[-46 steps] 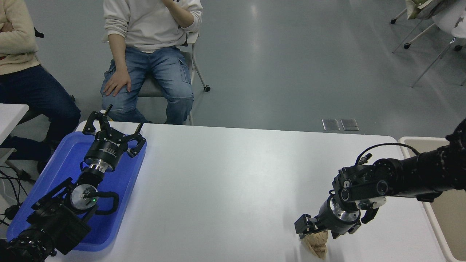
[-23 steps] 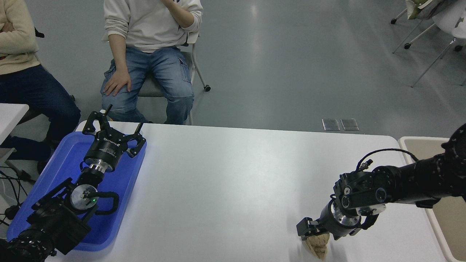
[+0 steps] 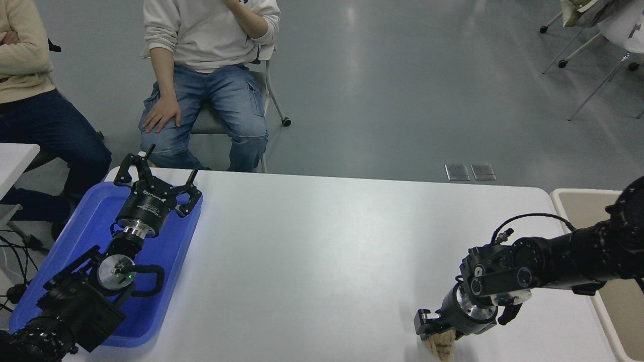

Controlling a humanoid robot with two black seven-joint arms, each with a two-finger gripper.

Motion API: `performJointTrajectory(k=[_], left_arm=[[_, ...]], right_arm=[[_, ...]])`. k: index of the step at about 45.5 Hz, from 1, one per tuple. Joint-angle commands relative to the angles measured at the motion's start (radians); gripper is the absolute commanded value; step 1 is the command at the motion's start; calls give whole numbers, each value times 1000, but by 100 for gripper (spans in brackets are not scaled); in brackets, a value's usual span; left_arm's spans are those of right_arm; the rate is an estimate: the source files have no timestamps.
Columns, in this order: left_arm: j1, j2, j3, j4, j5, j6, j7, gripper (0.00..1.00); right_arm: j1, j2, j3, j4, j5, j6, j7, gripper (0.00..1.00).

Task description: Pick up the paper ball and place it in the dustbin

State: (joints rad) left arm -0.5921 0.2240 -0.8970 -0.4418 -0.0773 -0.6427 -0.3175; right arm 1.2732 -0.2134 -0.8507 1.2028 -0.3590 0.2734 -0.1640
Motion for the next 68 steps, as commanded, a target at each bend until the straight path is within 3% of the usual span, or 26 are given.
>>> performJointTrajectory(k=[1, 11, 26, 35, 41, 68], left_arm=[[0, 0, 1, 0, 1, 0, 0, 100], [0, 0, 1, 0, -1, 0, 0, 100], [0, 0, 1, 0, -1, 0, 0, 100], [0, 0, 1, 0, -1, 0, 0, 100], [0, 0, 0, 0, 1, 0, 0, 100], [0, 0, 0, 0, 1, 0, 0, 100]], right_arm=[[-2, -4, -2, 3, 12, 10, -2, 0], [31, -20, -11, 21, 17, 70, -2, 0], [242, -158, -57, 81, 57, 317, 3, 0], [414, -208, -136, 161, 182, 388, 4, 0], [526, -239, -174, 184, 201, 507, 4, 0], [1126, -261, -425, 202, 293, 512, 9, 0]])
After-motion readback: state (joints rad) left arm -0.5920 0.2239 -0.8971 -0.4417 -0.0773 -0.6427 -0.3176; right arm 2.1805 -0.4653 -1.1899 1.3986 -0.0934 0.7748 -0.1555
